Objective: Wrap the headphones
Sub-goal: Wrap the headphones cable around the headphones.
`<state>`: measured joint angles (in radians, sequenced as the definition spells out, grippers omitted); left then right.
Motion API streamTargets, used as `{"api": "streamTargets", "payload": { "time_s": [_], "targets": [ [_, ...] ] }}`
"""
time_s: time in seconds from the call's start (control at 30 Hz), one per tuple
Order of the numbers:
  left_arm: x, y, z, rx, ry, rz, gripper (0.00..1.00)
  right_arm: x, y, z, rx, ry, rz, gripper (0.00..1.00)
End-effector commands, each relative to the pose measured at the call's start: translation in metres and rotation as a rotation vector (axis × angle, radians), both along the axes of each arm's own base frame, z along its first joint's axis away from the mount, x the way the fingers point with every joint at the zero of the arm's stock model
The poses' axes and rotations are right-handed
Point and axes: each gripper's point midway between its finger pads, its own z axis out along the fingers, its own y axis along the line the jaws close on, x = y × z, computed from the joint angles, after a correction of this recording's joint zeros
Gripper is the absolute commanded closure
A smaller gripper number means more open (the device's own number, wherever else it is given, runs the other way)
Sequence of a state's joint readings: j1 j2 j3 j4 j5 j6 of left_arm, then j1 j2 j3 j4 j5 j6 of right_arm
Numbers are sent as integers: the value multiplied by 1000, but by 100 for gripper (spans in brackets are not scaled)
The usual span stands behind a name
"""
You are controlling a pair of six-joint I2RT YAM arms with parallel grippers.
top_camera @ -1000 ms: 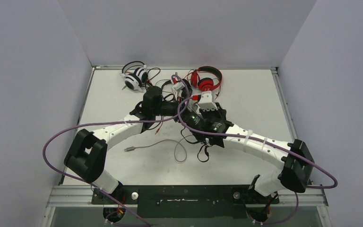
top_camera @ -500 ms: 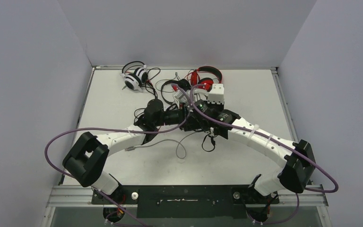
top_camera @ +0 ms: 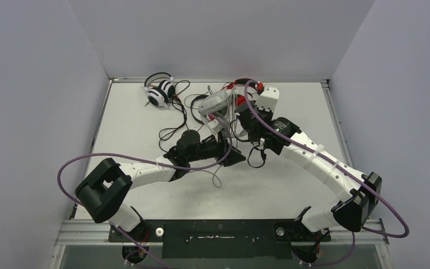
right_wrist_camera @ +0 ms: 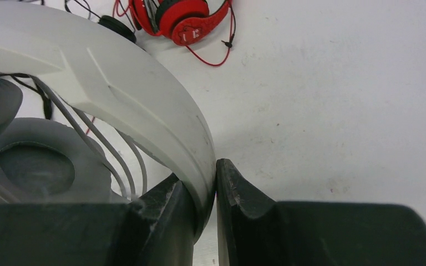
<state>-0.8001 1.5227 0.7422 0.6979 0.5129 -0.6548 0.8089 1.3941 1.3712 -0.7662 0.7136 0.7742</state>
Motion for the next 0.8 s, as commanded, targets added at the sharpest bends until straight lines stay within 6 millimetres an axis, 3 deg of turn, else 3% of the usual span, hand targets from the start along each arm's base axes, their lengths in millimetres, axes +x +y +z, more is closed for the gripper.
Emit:
{"api": "streamTargets", "payload": {
  "time_s": [0.0,0.37,0.77],
  "targets": [
    [-1,-3,-17,24,-43,28,54,9,15,94,320,-173,9,100],
    [-8,-1,-47,17,-86,98,57,5,13,157,461,-210,69,100],
    [2,10,-117,104,38,193,68,-14,-9,214,535,-301,89,100]
  ]
}}
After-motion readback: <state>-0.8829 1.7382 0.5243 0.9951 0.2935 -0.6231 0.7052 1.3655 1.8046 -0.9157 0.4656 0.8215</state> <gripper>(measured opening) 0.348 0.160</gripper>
